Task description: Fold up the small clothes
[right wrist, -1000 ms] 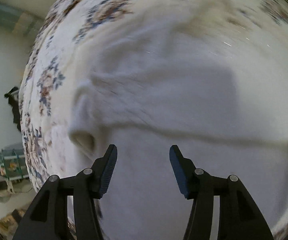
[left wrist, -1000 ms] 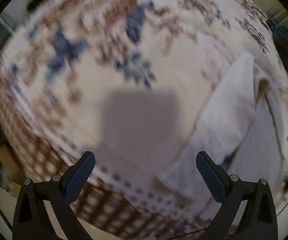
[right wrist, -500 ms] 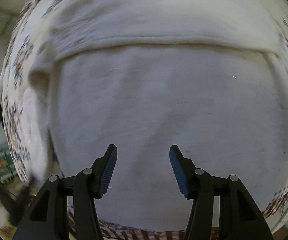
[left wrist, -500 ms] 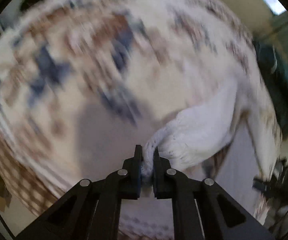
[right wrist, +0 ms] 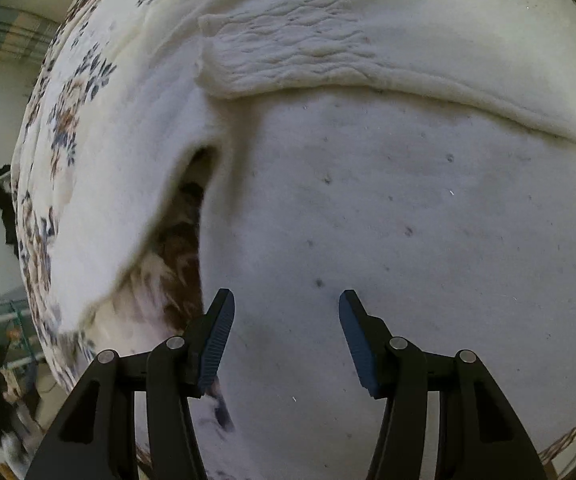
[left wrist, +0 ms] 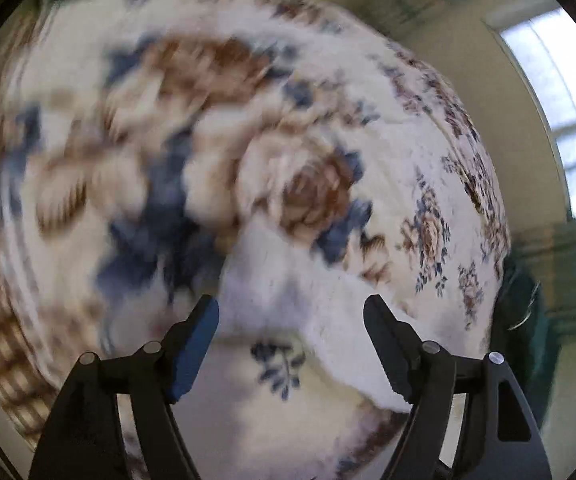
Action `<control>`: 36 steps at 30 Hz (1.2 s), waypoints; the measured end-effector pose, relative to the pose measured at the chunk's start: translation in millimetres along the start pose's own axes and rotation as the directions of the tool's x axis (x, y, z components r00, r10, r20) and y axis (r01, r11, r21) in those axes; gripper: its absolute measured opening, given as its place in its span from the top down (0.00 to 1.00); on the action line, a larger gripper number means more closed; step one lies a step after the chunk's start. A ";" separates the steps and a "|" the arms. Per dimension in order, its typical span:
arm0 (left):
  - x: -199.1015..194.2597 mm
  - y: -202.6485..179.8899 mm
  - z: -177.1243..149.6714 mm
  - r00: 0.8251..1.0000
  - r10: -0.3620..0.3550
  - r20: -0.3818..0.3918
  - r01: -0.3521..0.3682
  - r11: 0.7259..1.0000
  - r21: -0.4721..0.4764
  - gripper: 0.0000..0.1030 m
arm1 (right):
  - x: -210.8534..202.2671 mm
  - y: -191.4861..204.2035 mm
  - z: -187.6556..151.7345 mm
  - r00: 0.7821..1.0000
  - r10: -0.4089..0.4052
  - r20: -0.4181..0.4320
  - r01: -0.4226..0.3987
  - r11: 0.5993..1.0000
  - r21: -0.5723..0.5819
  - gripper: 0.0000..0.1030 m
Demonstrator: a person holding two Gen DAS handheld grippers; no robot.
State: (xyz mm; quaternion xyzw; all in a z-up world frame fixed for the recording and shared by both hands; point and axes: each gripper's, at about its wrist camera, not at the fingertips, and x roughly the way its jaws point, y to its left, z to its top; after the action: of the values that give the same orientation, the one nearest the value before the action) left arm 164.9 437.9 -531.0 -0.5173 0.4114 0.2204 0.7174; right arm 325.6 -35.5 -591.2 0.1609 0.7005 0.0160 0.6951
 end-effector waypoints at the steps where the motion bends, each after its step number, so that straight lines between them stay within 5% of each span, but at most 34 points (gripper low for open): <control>1: 8.2 7.5 -7.3 1.000 -0.003 -0.024 0.002 0.999 -0.035 0.29 | -0.5 1.7 3.6 1.000 -0.013 0.014 0.013 1.000 0.008 0.39; 3: 25.2 17.3 -19.0 0.998 -0.026 -0.053 0.020 0.994 -0.106 0.29 | -4.5 -3.1 8.0 0.997 -0.051 0.057 0.049 0.998 0.033 0.29; 6: 56.6 23.8 -22.0 0.994 -0.081 -0.068 0.065 0.976 -0.207 0.29 | -6.1 -8.3 17.4 0.985 -0.136 0.106 0.129 0.989 0.065 0.29; 9: 77.0 17.5 -12.6 0.998 -0.054 -0.024 0.046 0.969 -0.244 0.32 | -7.7 -19.4 22.9 0.980 -0.158 0.121 0.147 0.985 0.093 0.29; 12: 79.0 1.8 5.8 0.999 -0.005 0.050 0.014 0.980 -0.198 0.93 | -9.6 -32.7 25.0 0.978 -0.171 0.124 0.160 0.982 0.097 0.29; 17: 54.5 -23.2 44.8 0.984 -0.017 0.177 0.037 0.994 -0.108 0.94 | -11.1 -38.9 24.8 0.971 -0.188 0.150 0.176 0.980 0.088 0.29; 23: 45.0 -43.7 80.8 0.975 -0.047 0.216 0.056 0.998 -0.037 0.94 | -13.2 -38.3 27.5 0.955 -0.235 0.181 0.210 0.967 0.146 0.28; 26: 42.8 -63.5 82.8 0.973 -0.058 0.221 0.056 0.998 0.015 0.94 | -16.0 -45.4 35.2 0.949 -0.268 0.165 0.241 0.957 0.163 0.12; 28: 37.8 -85.9 78.7 0.971 -0.063 0.231 0.046 0.996 0.075 0.94 | -20.3 -50.5 43.1 0.941 -0.301 0.155 0.278 0.948 0.157 0.12; 32: 26.5 -139.9 64.2 0.965 -0.066 0.253 0.007 0.974 0.228 0.94 | -37.0 -63.8 59.4 0.907 -0.386 0.166 0.366 0.920 0.140 0.12; 36: 15.9 -206.3 31.1 0.966 -0.082 0.244 -0.022 0.918 0.396 0.94 | -54.6 -82.4 71.4 0.895 -0.407 0.185 0.391 0.913 0.116 0.12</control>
State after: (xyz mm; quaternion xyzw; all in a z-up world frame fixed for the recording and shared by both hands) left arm 338.2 389.1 -424.4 -0.3355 0.3433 0.1864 0.8572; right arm 377.7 -141.5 -561.0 0.0410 0.6432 -0.1703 0.7454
